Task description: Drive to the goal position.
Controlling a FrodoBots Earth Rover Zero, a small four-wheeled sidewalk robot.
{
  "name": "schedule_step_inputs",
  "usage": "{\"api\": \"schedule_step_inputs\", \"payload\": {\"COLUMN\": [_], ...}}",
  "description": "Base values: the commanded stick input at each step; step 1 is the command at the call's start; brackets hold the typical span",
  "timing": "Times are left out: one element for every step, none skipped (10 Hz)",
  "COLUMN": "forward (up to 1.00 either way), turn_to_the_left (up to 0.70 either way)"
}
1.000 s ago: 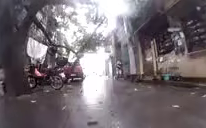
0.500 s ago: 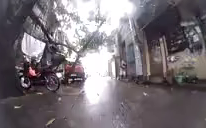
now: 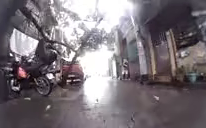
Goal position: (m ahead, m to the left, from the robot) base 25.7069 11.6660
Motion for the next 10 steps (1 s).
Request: {"api": "schedule_step_inputs", "payload": {"forward": [0.99,0.99,0.99,0.99,0.99,0.99,0.99,0.99,0.99,0.99], "turn_to_the_left": [0.00,0.00,0.00,0.00,0.00,0.00,0.00,0.00,0.00,0.00]}}
